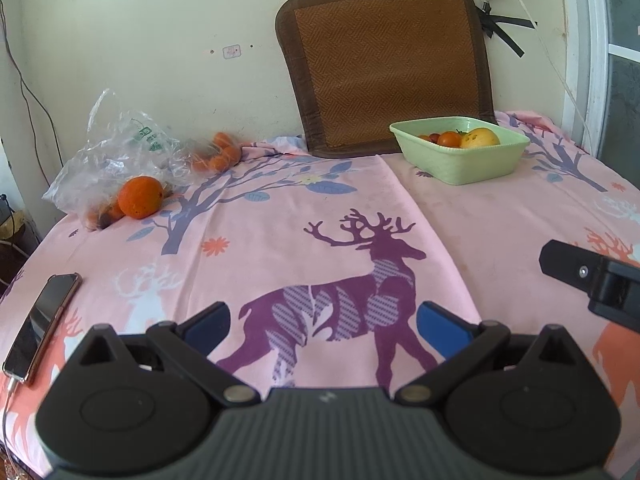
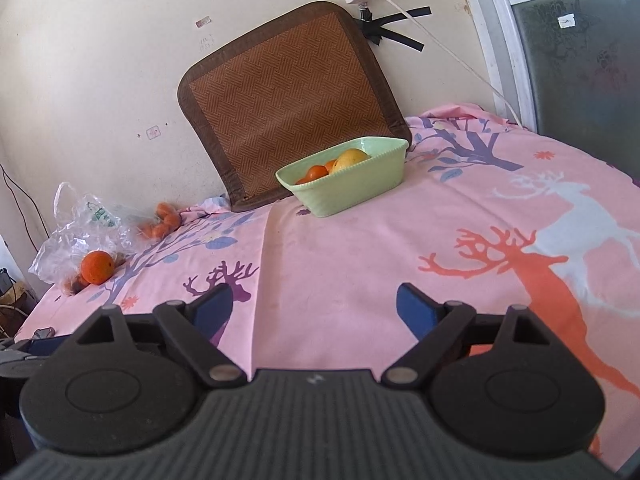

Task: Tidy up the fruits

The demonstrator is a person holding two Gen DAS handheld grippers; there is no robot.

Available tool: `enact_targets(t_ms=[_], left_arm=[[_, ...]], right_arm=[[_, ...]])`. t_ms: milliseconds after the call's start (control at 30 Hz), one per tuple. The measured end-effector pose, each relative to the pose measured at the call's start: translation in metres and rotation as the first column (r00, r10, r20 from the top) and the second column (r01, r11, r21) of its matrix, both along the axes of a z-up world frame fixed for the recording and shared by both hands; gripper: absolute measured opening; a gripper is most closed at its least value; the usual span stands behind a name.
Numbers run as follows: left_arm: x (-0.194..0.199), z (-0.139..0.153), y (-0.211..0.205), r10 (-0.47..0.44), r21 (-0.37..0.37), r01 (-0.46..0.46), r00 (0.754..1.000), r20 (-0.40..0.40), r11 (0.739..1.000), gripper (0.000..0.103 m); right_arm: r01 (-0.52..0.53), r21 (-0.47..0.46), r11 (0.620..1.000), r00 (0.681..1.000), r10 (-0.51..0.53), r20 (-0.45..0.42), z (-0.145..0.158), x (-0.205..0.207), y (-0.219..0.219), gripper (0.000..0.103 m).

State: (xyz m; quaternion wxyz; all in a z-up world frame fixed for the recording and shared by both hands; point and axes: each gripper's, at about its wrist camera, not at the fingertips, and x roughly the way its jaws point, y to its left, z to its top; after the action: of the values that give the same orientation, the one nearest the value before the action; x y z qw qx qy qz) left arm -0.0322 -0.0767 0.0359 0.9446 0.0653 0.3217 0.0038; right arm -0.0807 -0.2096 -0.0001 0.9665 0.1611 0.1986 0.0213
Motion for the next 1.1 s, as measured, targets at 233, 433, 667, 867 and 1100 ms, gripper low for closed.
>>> enact_targets(t_ms=[233, 433, 667, 867, 1100], left_arm=[[-0.0009, -0.0007, 0.0001, 0.015, 0.023, -0.016, 1.0, 0.016, 1.0, 0.103], [-0.0009, -0.0015, -0.0012, 0.019, 0.038, -0.02, 1.0, 0.024, 0.999, 0.103], [0.0009, -0.0048, -0.0017, 0.014, 0.036, -0.014, 1.0, 0.009, 0.999, 0.103], [-0.0002, -0.0059, -0.0037, 0.005, 0.036, -0.005, 1.0, 0.002, 0.999, 0.103], [0.0006, -0.0069, -0.0038, 0.005, 0.034, -0.005, 1.0, -0.008, 0.999, 0.103]], right_arm=[[0.004, -0.003, 1.0, 1.0, -0.004, 0.003, -0.0005, 0.0001, 0.0, 0.095], [0.002, -0.002, 1.0, 1.0, -0.002, 0.001, -0.0013, 0.0005, 0.0005, 0.095], [0.0, 0.0, 1.0, 1.0, 0.0, -0.003, -0.0022, 0.0003, 0.0016, 0.095], [0.001, 0.0, 1.0, 1.0, -0.001, -0.002, -0.0023, 0.0, 0.0021, 0.095], [0.0, -0.001, 1.0, 1.0, 0.0, -0.003, -0.0025, -0.0001, 0.0026, 0.095]])
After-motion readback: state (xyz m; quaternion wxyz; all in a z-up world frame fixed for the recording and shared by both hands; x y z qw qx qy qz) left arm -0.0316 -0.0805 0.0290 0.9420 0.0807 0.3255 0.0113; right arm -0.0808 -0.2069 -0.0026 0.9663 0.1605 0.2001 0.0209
